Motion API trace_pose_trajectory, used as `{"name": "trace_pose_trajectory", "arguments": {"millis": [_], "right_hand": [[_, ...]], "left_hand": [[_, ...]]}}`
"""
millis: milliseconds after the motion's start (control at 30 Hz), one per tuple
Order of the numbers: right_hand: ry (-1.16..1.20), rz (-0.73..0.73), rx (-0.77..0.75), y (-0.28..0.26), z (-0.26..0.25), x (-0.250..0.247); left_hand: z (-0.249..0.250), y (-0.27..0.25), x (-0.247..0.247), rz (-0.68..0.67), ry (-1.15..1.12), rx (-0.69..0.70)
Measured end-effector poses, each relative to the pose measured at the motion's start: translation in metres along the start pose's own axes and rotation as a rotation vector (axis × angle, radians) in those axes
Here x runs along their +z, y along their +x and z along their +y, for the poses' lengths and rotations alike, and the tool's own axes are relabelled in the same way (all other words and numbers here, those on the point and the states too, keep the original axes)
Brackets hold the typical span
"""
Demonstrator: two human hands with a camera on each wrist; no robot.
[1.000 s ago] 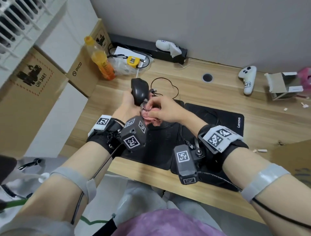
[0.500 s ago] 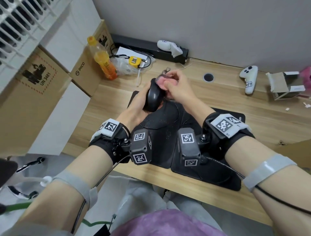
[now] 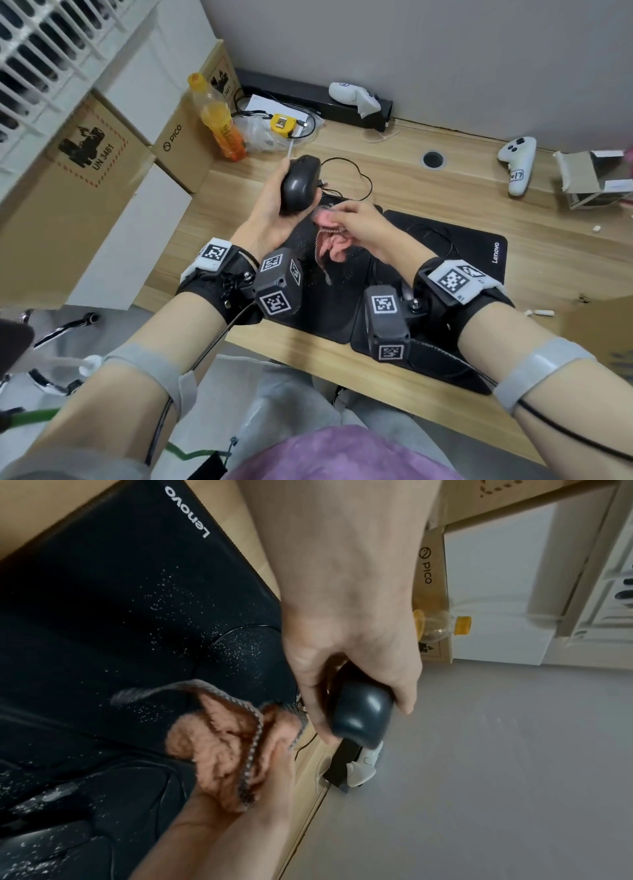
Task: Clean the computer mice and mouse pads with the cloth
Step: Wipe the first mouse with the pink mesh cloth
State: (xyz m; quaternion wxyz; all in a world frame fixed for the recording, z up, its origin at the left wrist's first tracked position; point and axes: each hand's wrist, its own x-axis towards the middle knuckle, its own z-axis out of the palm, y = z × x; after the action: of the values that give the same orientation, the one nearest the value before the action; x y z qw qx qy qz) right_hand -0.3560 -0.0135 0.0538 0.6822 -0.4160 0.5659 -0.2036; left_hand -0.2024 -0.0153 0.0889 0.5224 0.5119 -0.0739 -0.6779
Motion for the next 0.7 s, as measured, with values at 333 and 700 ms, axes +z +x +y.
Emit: {"name": "trace_pose_trajectory", "arguments": {"millis": [333,700], "right_hand": [[0.605,0.149,0.009,0.009,-0.024,-0.006],[0.745,0.163,-0.081,0.009,-0.019,-0.009]], "left_hand": [[-0.007,-0.013,0.007,-0.077,0.287,-0.045],[-0.002,-0.020,0.003,-0.087,0.489,-0.081]]}}
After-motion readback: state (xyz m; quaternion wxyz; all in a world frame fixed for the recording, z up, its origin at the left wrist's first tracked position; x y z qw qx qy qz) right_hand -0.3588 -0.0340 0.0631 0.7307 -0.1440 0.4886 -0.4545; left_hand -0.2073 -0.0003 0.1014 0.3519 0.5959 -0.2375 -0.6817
